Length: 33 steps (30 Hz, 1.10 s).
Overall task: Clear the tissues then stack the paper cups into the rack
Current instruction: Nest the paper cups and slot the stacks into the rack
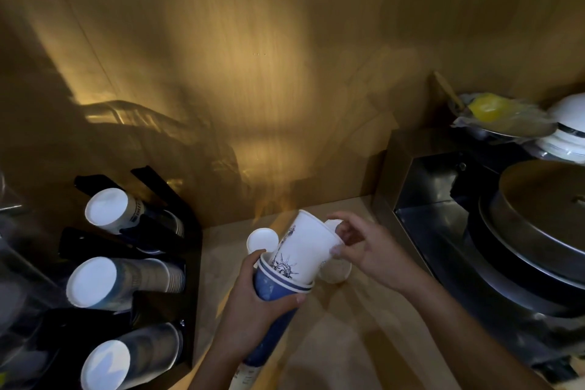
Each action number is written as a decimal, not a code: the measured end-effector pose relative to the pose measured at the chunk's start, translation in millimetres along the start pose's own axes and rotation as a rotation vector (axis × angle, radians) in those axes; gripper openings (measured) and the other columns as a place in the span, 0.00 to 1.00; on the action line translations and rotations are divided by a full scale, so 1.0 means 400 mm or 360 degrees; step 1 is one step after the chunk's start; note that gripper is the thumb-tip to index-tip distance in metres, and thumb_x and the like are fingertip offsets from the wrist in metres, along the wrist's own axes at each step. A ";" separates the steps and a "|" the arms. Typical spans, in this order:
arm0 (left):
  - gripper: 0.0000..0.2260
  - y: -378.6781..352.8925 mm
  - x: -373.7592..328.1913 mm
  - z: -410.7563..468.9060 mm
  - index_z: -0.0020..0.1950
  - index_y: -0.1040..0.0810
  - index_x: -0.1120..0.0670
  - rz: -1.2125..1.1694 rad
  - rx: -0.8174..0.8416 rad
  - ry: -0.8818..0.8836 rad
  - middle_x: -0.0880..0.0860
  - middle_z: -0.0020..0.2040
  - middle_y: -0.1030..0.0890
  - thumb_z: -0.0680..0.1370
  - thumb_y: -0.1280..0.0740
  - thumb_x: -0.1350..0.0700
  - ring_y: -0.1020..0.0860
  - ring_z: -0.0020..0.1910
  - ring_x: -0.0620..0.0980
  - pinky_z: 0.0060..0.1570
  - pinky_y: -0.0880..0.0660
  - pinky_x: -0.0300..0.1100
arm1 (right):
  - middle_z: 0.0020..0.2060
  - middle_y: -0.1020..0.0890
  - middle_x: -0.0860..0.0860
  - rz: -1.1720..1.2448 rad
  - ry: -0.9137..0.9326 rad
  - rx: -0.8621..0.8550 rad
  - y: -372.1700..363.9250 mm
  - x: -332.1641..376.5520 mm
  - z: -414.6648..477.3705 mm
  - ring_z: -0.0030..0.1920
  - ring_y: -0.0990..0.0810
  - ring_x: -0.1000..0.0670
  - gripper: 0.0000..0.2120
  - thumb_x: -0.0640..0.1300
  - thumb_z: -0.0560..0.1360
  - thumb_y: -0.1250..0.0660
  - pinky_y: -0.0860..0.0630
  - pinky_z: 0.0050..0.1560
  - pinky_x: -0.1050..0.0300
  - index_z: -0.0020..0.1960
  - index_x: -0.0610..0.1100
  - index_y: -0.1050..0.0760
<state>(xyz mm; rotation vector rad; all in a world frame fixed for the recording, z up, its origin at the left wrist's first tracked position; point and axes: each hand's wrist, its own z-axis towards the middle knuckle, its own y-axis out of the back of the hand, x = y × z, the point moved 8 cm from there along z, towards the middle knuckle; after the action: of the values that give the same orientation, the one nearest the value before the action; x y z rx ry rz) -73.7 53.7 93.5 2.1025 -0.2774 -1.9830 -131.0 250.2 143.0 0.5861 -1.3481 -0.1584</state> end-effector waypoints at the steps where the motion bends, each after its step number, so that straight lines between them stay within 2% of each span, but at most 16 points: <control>1: 0.30 0.005 -0.005 0.001 0.53 0.31 0.37 0.0028 -0.0005 -0.0020 0.23 0.47 0.25 0.59 0.20 0.52 0.27 0.47 0.23 0.34 0.32 0.17 | 0.47 0.25 0.59 -0.0269 0.0095 0.0034 -0.008 0.011 -0.003 0.48 0.25 0.57 0.31 0.40 0.70 0.31 0.26 0.48 0.60 0.60 0.71 0.35; 3: 0.31 0.006 -0.012 0.005 0.53 0.32 0.31 0.0045 0.0035 -0.0024 0.21 0.47 0.27 0.57 0.20 0.47 0.26 0.47 0.24 0.35 0.30 0.18 | 0.57 0.27 0.53 -0.0855 0.0389 0.0008 -0.033 0.046 -0.017 0.54 0.26 0.51 0.43 0.39 0.68 0.29 0.27 0.51 0.57 0.67 0.71 0.48; 5: 0.32 -0.003 -0.018 0.006 0.53 0.35 0.26 0.0080 0.0115 -0.0013 0.22 0.49 0.27 0.55 0.23 0.41 0.26 0.48 0.26 0.36 0.27 0.21 | 0.64 0.31 0.47 -0.1365 0.0584 -0.0126 -0.058 0.076 -0.033 0.55 0.27 0.46 0.53 0.39 0.60 0.23 0.30 0.50 0.56 0.71 0.66 0.51; 6: 0.32 -0.008 -0.019 0.007 0.53 0.35 0.27 0.0100 0.0150 -0.0007 0.23 0.50 0.27 0.54 0.23 0.39 0.25 0.49 0.27 0.37 0.27 0.23 | 0.66 0.34 0.46 -0.1464 0.0620 -0.0156 -0.070 0.085 -0.038 0.57 0.29 0.45 0.56 0.39 0.57 0.22 0.30 0.51 0.55 0.72 0.64 0.52; 8: 0.32 -0.014 -0.020 0.007 0.54 0.34 0.28 0.0089 0.0192 -0.0001 0.25 0.50 0.25 0.55 0.23 0.40 0.24 0.49 0.28 0.38 0.27 0.23 | 0.70 0.41 0.45 -0.1521 0.0811 -0.0104 -0.108 0.093 -0.049 0.66 0.39 0.44 0.53 0.40 0.60 0.24 0.36 0.60 0.49 0.72 0.63 0.52; 10: 0.31 -0.015 -0.011 0.007 0.55 0.33 0.31 0.0048 0.0224 0.0037 0.29 0.49 0.22 0.58 0.22 0.43 0.24 0.49 0.28 0.38 0.28 0.21 | 0.72 0.44 0.46 -0.1576 0.1059 -0.0017 -0.148 0.090 -0.069 0.72 0.48 0.44 0.42 0.45 0.68 0.30 0.47 0.67 0.46 0.72 0.63 0.50; 11: 0.31 -0.016 -0.004 0.007 0.57 0.33 0.33 0.0039 0.0244 0.0066 0.31 0.49 0.22 0.59 0.21 0.45 0.24 0.49 0.28 0.38 0.27 0.21 | 0.73 0.45 0.46 -0.1603 0.1124 -0.0009 -0.159 0.086 -0.077 0.73 0.49 0.44 0.38 0.46 0.69 0.32 0.50 0.68 0.45 0.72 0.62 0.48; 14: 0.34 -0.016 0.012 0.007 0.62 0.33 0.40 0.0059 0.0291 0.0121 0.35 0.55 0.24 0.60 0.21 0.46 0.24 0.49 0.28 0.39 0.27 0.22 | 0.72 0.43 0.46 -0.1685 0.1105 -0.0053 -0.172 0.070 -0.075 0.72 0.45 0.44 0.39 0.48 0.66 0.28 0.50 0.67 0.42 0.71 0.57 0.43; 17: 0.32 -0.011 0.022 0.007 0.60 0.31 0.41 0.0012 0.0289 0.0135 0.38 0.55 0.23 0.60 0.21 0.47 0.23 0.48 0.29 0.39 0.27 0.21 | 0.71 0.41 0.48 -0.1735 0.1082 -0.0077 -0.172 0.062 -0.065 0.72 0.44 0.44 0.41 0.49 0.61 0.25 0.48 0.66 0.40 0.70 0.53 0.40; 20: 0.33 -0.003 0.033 0.010 0.60 0.30 0.41 0.0000 0.0284 0.0149 0.38 0.55 0.22 0.59 0.20 0.47 0.23 0.50 0.31 0.41 0.25 0.24 | 0.70 0.39 0.49 -0.1747 0.1134 -0.0086 -0.183 0.065 -0.065 0.71 0.42 0.46 0.39 0.47 0.62 0.26 0.48 0.66 0.40 0.69 0.48 0.38; 22: 0.34 -0.002 0.041 0.010 0.62 0.30 0.41 -0.0014 0.0323 0.0165 0.38 0.57 0.21 0.59 0.20 0.47 0.23 0.52 0.32 0.44 0.25 0.25 | 0.69 0.37 0.49 -0.1811 0.1270 -0.0030 -0.219 0.069 -0.077 0.71 0.40 0.47 0.34 0.47 0.64 0.29 0.45 0.67 0.40 0.67 0.45 0.36; 24: 0.36 -0.003 0.046 0.007 0.63 0.30 0.42 0.0000 0.0381 0.0180 0.40 0.58 0.22 0.59 0.20 0.46 0.22 0.54 0.35 0.48 0.24 0.28 | 0.68 0.30 0.49 -0.1901 0.1333 0.0088 -0.252 0.061 -0.080 0.70 0.36 0.48 0.35 0.52 0.63 0.27 0.37 0.67 0.42 0.67 0.46 0.36; 27: 0.36 0.015 0.047 0.006 0.62 0.29 0.43 -0.0022 0.0346 0.0220 0.42 0.57 0.20 0.57 0.21 0.43 0.21 0.52 0.36 0.48 0.25 0.32 | 0.64 0.24 0.48 -0.1929 0.1229 0.0116 -0.249 0.049 -0.056 0.66 0.28 0.48 0.38 0.55 0.60 0.26 0.31 0.63 0.45 0.66 0.47 0.35; 31: 0.30 0.056 0.054 -0.004 0.57 0.28 0.44 -0.0056 0.0276 0.0272 0.45 0.52 0.19 0.59 0.19 0.49 0.20 0.45 0.35 0.38 0.26 0.25 | 0.59 0.21 0.43 -0.1891 0.1036 -0.0079 -0.194 0.044 -0.009 0.61 0.24 0.45 0.38 0.51 0.58 0.24 0.37 0.66 0.46 0.64 0.42 0.33; 33: 0.30 0.089 0.061 -0.014 0.57 0.27 0.42 -0.0082 0.0204 0.0285 0.47 0.53 0.19 0.59 0.19 0.48 0.20 0.46 0.36 0.39 0.26 0.27 | 0.57 0.20 0.40 -0.1797 0.0910 -0.0110 -0.157 0.035 0.015 0.58 0.22 0.41 0.39 0.50 0.55 0.24 0.30 0.62 0.46 0.62 0.39 0.30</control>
<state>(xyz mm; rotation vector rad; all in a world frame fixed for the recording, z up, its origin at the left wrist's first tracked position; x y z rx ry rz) -65.7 12.5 81.2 2.3724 -0.3280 -1.8325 -119.6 189.0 125.5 1.1774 -0.3398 -0.8729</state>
